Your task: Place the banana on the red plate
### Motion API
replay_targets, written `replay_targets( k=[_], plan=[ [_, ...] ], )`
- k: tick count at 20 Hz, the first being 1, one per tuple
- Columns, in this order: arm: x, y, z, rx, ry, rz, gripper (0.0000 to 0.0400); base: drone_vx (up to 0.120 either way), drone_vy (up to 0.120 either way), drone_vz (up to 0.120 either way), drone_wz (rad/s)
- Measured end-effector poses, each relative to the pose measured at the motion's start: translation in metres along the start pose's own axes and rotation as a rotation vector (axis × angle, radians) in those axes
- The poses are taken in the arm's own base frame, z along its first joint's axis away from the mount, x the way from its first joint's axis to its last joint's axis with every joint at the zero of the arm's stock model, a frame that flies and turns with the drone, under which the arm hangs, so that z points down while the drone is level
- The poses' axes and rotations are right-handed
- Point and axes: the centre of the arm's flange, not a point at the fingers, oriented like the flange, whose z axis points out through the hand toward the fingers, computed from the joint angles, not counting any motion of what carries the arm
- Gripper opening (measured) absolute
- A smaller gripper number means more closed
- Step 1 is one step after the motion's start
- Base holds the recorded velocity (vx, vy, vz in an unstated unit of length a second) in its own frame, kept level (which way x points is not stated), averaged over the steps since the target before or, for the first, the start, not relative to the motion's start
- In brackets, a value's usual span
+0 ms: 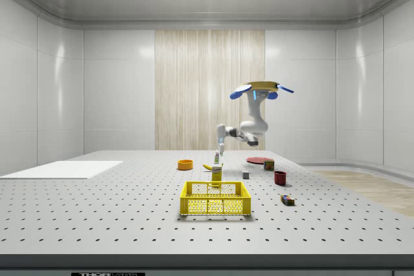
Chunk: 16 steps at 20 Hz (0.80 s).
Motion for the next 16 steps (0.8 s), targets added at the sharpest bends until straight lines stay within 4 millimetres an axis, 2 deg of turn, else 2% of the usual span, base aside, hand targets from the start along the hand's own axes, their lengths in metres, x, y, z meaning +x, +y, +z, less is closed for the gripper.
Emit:
replay_targets(
  k=[3, 14, 16],
  plan=[
    [0.0, 0.0, 0.0, 0.0, 0.0, 0.0, 0.04, 0.0, 0.0, -0.12, 0.0],
    [0.0, 0.0, 0.0, 0.0, 0.0, 0.0, 0.04, 0.12, 0.0, -0.12, 0.0],
    [0.0, 0.0, 0.0, 0.0, 0.0, 0.0, 0.04, 0.12, -0.08, -0.04, 0.0]
  ],
)
